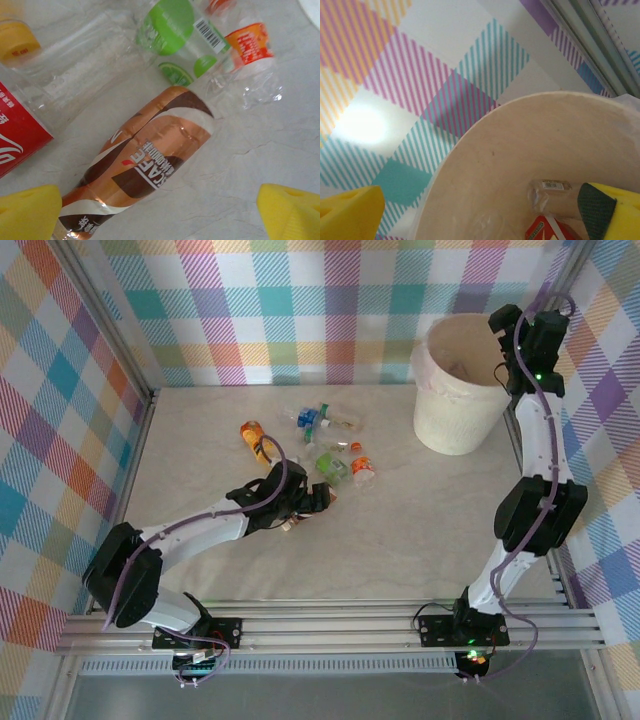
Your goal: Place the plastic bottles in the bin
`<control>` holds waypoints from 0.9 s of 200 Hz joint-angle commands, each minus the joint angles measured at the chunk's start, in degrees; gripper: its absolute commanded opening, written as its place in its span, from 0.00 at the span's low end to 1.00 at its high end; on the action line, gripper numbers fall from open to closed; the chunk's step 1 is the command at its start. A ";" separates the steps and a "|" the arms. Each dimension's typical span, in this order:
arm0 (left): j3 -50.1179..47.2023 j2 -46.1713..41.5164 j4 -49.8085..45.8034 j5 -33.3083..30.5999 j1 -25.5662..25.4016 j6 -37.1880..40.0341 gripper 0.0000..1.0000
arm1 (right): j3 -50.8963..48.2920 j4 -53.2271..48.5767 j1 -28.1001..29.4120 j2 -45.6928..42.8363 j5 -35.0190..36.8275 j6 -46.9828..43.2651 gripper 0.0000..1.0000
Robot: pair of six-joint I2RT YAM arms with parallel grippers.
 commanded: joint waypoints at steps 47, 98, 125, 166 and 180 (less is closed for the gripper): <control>5.87 4.26 -3.25 2.70 -0.44 6.51 1.00 | -14.44 4.61 3.00 -15.21 -10.30 -17.43 1.00; 7.51 7.77 -3.37 1.91 -0.45 9.44 0.98 | -29.41 7.56 4.22 -26.20 -25.56 -16.14 1.00; 8.28 9.62 -5.74 0.55 -0.43 11.48 0.98 | -36.70 9.61 4.70 -30.34 -32.15 -14.68 1.00; 8.93 11.76 -5.97 0.59 -0.41 13.58 0.97 | -43.02 7.74 5.28 -33.91 -37.08 -15.95 1.00; 8.79 12.56 -5.95 0.85 -0.45 14.19 0.96 | -45.04 7.66 5.47 -34.96 -39.02 -16.22 1.00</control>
